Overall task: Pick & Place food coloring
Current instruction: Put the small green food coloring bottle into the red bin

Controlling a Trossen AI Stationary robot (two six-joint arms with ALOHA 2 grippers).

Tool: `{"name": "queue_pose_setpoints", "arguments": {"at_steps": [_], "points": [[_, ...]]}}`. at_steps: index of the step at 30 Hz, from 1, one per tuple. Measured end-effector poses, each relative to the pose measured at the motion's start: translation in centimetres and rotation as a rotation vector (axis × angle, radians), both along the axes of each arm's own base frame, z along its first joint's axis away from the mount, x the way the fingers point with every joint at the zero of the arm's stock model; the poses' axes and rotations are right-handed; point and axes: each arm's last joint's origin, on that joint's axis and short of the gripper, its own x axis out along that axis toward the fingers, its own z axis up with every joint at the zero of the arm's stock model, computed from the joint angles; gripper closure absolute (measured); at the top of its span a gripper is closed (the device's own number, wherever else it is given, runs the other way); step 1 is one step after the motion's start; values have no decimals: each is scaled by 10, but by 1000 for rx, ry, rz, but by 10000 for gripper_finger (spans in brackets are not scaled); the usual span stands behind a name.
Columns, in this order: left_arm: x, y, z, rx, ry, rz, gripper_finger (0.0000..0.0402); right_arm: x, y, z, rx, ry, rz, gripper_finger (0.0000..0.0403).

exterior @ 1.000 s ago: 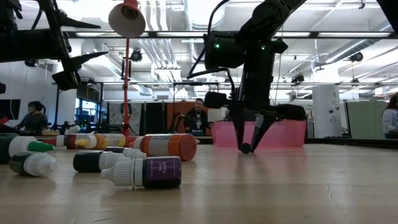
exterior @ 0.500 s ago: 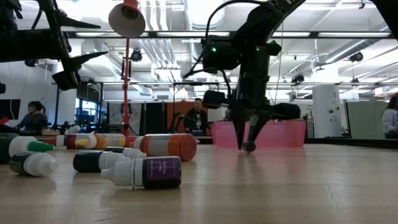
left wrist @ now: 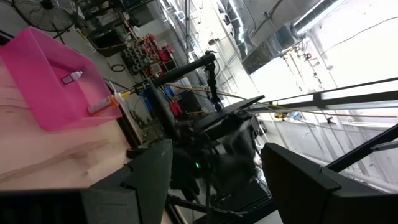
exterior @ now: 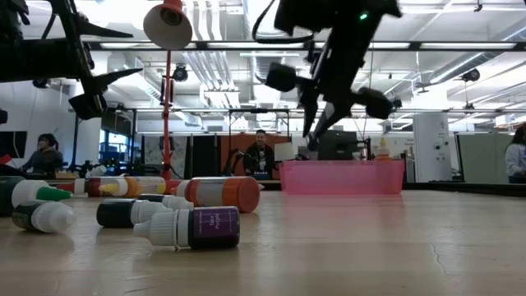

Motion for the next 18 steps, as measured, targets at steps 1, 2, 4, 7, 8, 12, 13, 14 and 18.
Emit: {"name": "queue_pose_setpoints", "arguments": {"at_steps": [1, 2, 4, 7, 8, 12, 13, 14, 18], "points": [[0, 0, 0, 0, 0, 0, 182, -1, 9, -1, -48, -14, -7, 357], [0, 0, 0, 0, 0, 0, 182, -3, 17, -2, -87, -29, -23, 357], [0, 0, 0, 0, -1, 0, 182, -11, 31, -8, -114, -34, -71, 357], [0, 0, 0, -1, 0, 0, 182, -18, 44, -22, -115, -36, -133, 357], [0, 0, 0, -1, -2, 0, 182, -19, 48, -27, -115, -33, -143, 357], [0, 0, 0, -1, 0, 0, 182, -18, 58, -49, -99, -24, -165, 357], [0, 0, 0, -1, 0, 0, 182, -17, 59, -54, -81, -19, -172, 357], [0, 0, 0, -1, 0, 0, 182, -16, 59, -58, -50, -12, -184, 357], [0, 0, 0, -1, 1, -1, 182, -13, 55, -67, 118, 28, -243, 357]]}}
